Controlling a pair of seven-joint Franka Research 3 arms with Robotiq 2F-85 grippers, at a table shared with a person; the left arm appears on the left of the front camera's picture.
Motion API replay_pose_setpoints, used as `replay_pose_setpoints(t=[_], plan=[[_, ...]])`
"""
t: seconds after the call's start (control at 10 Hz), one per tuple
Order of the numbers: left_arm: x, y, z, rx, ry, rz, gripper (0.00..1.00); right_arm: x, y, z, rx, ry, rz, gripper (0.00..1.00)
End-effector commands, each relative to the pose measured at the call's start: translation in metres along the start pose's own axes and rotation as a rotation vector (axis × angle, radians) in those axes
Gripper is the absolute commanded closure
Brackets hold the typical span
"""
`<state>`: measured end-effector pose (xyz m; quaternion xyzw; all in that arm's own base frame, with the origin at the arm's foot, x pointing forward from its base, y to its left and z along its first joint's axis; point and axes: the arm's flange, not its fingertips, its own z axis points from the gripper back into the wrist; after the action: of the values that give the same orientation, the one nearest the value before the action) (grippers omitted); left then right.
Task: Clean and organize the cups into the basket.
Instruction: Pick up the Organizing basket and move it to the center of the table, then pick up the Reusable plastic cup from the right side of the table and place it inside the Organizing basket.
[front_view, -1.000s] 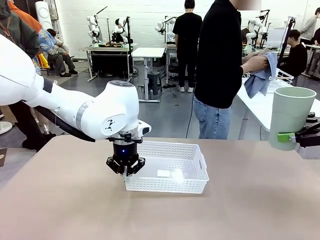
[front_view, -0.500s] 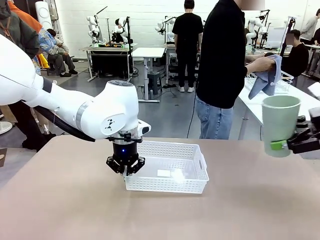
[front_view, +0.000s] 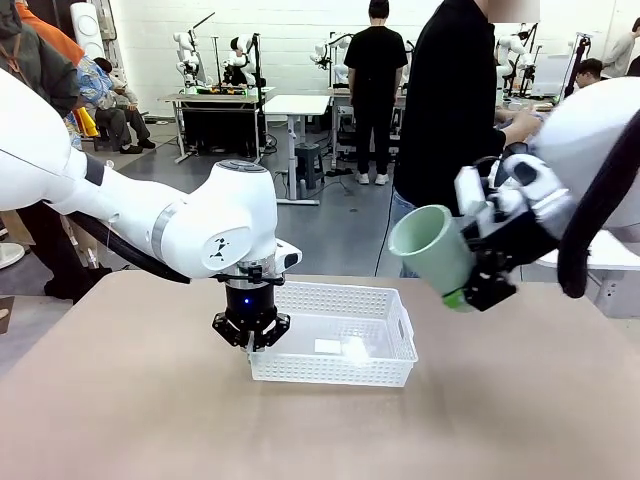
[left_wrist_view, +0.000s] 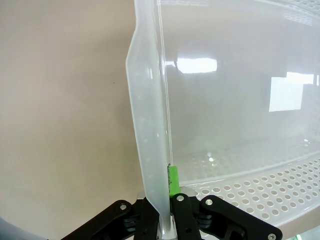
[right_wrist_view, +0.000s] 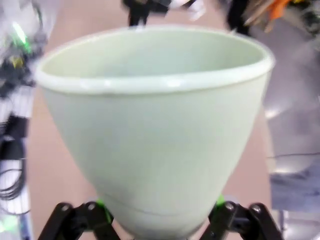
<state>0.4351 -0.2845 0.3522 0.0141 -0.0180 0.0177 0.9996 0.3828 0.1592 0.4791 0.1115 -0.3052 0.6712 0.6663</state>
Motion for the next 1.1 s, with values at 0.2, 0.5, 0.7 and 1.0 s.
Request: replay_pose_setpoints(t=[0.2, 0.5, 0.7, 1.0], plan=[[-0.001, -0.001, -0.001, 0.005, 0.002, -0.002, 1.00, 0.046, -0.004, -0.048, -0.008, 0.299, 0.052, 0.80], [-0.001, -0.001, -0.001, 0.005, 0.002, -0.002, 1.00, 0.044, 0.006, -0.052, -0.015, 0.275, 0.101, 0.80], [-0.001, -0.001, -0.001, 0.005, 0.002, -0.002, 1.00, 0.044, 0.006, -0.052, -0.015, 0.275, 0.101, 0.80], [-0.001, -0.001, -0.001, 0.005, 0.002, -0.002, 1.00, 0.043, 0.004, -0.053, -0.019, 0.259, 0.115, 0.20]])
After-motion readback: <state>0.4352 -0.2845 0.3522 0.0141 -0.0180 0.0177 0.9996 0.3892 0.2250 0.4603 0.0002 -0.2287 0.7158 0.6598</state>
